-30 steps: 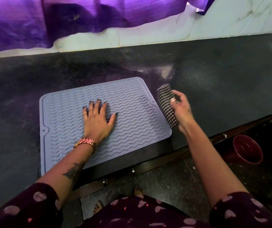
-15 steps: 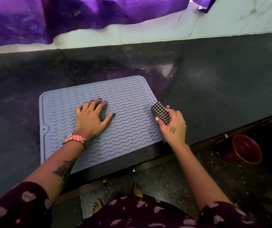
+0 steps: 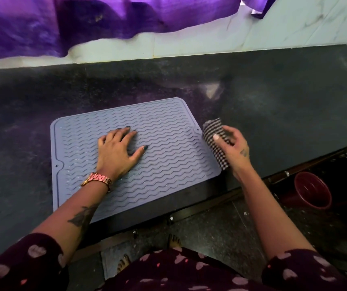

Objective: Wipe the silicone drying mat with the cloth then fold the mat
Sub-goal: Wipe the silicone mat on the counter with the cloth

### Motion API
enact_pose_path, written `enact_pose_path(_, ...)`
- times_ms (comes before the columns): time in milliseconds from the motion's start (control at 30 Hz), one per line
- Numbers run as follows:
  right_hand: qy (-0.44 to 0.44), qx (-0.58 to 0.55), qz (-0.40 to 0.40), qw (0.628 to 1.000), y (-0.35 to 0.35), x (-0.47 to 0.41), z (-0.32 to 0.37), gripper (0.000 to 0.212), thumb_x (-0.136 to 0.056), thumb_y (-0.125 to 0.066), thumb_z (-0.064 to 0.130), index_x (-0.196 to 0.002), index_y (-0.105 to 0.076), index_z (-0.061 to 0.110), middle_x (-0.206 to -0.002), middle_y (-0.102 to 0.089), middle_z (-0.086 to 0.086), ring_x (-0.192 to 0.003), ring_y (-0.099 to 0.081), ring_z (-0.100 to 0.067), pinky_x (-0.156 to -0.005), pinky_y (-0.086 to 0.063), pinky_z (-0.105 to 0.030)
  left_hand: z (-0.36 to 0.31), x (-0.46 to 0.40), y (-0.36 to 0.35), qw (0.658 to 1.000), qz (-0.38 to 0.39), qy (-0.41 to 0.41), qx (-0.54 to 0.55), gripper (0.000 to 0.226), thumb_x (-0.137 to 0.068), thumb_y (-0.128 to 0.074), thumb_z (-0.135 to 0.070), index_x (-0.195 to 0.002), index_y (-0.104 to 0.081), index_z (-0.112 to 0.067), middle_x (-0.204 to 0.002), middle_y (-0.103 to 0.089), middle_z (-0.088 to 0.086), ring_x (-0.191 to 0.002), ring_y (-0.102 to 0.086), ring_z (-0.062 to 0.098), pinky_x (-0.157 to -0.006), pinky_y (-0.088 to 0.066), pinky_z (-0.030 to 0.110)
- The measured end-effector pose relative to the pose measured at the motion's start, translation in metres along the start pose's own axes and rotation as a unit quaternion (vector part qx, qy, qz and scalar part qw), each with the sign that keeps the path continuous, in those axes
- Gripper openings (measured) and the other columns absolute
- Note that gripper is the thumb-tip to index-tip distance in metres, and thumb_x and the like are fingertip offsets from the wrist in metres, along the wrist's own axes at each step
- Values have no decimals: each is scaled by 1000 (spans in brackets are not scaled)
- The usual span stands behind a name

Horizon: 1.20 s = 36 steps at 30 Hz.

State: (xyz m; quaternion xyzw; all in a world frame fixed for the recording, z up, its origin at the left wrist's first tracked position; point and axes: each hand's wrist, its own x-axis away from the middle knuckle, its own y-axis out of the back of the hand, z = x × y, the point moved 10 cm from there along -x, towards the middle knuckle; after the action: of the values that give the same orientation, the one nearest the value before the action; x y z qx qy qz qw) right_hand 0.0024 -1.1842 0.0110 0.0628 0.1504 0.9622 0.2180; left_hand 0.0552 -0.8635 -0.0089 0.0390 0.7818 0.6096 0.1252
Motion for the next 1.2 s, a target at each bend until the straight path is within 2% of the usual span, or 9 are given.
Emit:
enact_pose_path(133,-74,-151,11,986,1,-6,-1,23,-87,-64,22,-106,-51,18,-94,-68,-5,-82,-68,-16,-69,-57,-30,0,0,-1,1000,-5,-1,2,77,-80,-22,-72,-134,-49,-23,-141,-47,1,-127,-39,23,-100,-26,41)
enact_pose_path(200,-29,34,23,999,-9,-2,0,21,-88,-62,25,-107,-55,18,-100,-65,-1,-92,-62,-18,-79,-52,-33,0,-1,0,1000,-6,-1,5,77,-80,-23,-72,-134,-49,-23,-141,-47,2,-127,-39,23,-100,-26,41)
enact_pose_path(300,147,333,-18,931,-38,19,9,26,-90,-57,24,-113,-58,11,-112,-55,-12,-99,-52,-27,-85,-40,-36,1,0,1,1000,-12,-1,7,78,-79,-22,-72,-133,-50,-23,-141,-48,2,-126,-40,23,-99,-26,41)
enact_pose_path(533,206,397,-51,893,-48,22,17,25,-92,-52,18,-110,-57,2,-104,-56,-20,-90,-52,-35,-78,-41,-42,1,-1,1,1000,-14,2,-1,77,-79,-22,-72,-132,-51,-24,-139,-49,1,-125,-41,23,-99,-27,41)
enact_pose_path(633,95,269,-7,958,-31,-4,6,24,-92,-53,20,-112,-58,9,-108,-61,-14,-99,-57,-31,-84,-43,-37,0,0,1,1000,-15,1,-2,78,-79,-21,-73,-132,-51,-24,-139,-49,1,-125,-41,23,-99,-27,41)
enact_pose_path(700,-40,26,-3,999,-14,-15,-7,22,-93,-54,18,-114,-55,18,-109,-63,-11,-100,-61,-26,-85,-52,-38,1,0,0,1000,-13,1,0,77,-79,-21,-73,-132,-51,-24,-139,-49,1,-126,-41,22,-99,-27,41)
enact_pose_path(933,-145,-289,19,946,-8,-10,-11,39,-90,-56,34,-123,-52,12,-110,-66,-11,-90,-67,-20,-66,-55,-31,2,-2,-2,1000,-17,0,6,75,-80,-24,-72,-131,-51,-24,-138,-50,1,-125,-41,23,-99,-27,41)
enact_pose_path(1067,-14,69,-20,997,-8,10,-9,50,-75,-74,30,-118,-51,19,-113,-59,-3,-99,-58,-18,-83,-49,-33,3,-2,-3,1000,-19,-2,9,74,-81,-25,-72,-131,-51,-24,-138,-50,1,-125,-42,23,-99,-27,42)
enact_pose_path(1200,211,384,-69,896,-43,41,13,40,-85,-62,30,-119,-56,8,-106,-58,-13,-92,-51,-31,-78,-39,-39,4,-2,-1,1000,-22,1,14,74,-80,-26,-71,-130,-53,-24,-137,-51,0,-125,-42,22,-99,-27,41)
